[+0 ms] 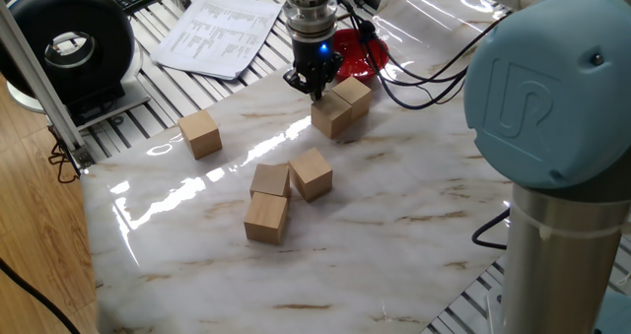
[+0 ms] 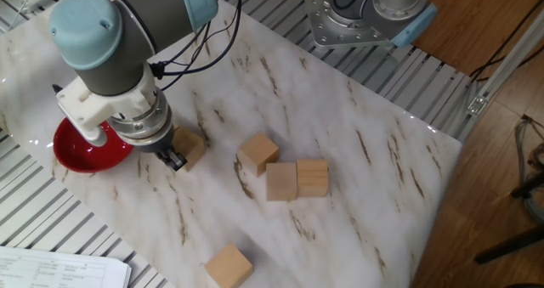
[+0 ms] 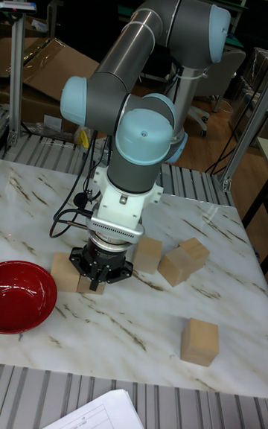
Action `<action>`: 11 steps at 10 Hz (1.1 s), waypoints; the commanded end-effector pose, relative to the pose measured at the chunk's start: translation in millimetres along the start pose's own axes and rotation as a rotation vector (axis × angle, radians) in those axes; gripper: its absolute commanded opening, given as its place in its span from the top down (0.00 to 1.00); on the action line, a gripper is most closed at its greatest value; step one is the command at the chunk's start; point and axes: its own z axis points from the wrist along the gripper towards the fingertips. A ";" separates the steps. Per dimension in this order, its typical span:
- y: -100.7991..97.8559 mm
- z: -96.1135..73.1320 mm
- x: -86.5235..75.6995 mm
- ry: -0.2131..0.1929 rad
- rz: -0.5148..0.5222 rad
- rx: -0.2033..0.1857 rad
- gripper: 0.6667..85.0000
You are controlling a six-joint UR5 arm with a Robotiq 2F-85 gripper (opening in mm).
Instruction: Stack the blocks into a pyramid shape
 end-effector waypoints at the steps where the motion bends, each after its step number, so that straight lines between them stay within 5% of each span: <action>1: 2.1 -0.5 -0.5 -0.001 0.006 -0.014 0.99; 11: 5.6 -16.8 -13.7 -0.015 0.008 0.017 0.99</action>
